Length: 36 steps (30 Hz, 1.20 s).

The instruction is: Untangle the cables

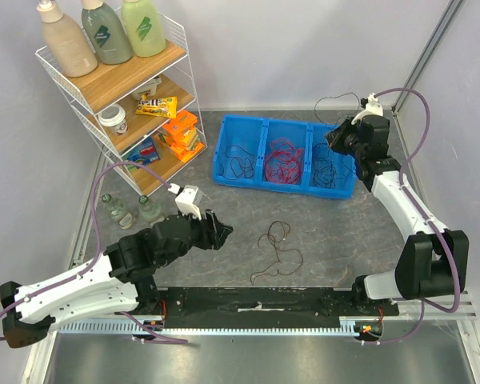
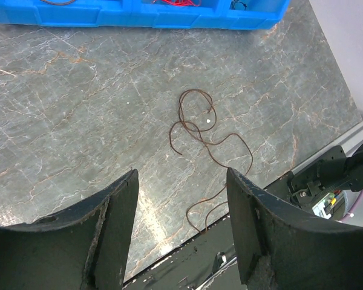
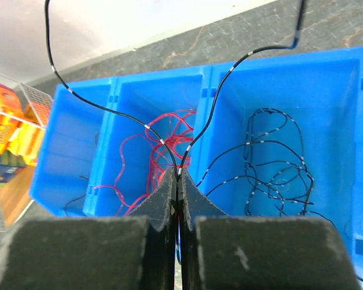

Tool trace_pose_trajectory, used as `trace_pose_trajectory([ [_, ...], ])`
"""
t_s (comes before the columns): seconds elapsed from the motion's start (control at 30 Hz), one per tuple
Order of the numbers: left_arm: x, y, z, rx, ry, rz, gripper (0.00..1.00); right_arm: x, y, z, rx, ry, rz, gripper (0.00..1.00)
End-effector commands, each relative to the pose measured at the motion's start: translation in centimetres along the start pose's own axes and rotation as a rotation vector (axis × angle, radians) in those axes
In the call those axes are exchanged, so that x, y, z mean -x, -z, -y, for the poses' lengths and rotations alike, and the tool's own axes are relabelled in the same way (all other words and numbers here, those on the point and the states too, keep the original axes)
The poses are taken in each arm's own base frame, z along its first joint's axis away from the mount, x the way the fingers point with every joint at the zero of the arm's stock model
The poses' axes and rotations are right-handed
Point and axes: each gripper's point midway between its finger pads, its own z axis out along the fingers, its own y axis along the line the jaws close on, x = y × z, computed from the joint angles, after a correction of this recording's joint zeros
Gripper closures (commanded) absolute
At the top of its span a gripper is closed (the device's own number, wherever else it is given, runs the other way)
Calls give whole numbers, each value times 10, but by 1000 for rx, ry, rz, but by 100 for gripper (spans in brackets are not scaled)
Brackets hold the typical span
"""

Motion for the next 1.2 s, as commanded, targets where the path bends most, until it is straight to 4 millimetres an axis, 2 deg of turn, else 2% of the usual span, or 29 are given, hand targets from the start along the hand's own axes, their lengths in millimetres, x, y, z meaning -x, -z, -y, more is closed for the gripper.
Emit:
trace_pose_trajectory([
  [0.0,15,0,11,-34,26,44,34,31,8,-46,182,-50,84,100],
  [0.13,16,-3,13,-27,18,42,34,48,32,-82,136,84,165,100],
  [0.2,16,-5,15,-29,10,39,34,55,43,-93,150,99,196,100],
  [0.27,16,-8,16,-31,11,42,34,57,51,-85,100,105,207,100],
  [0.37,14,-10,21,-52,12,32,34,61,65,-85,77,136,228,100],
  [0.47,11,-13,23,-57,8,23,34,70,81,-88,65,163,264,100],
  [0.67,8,-17,26,-63,8,3,34,93,108,-72,-36,203,340,100],
  [0.73,8,-17,28,-70,13,1,34,86,102,-75,-5,193,323,100],
  [0.83,8,-18,30,-80,18,2,34,66,79,-73,25,171,261,100],
  [1.0,5,-15,34,-104,39,-14,34,37,44,-36,5,50,181,100],
  [1.07,0,-15,34,-113,47,-22,34,31,35,-21,-8,5,191,100],
  [1.17,-7,-17,30,-111,62,-32,34,17,22,11,-82,-30,173,100],
])
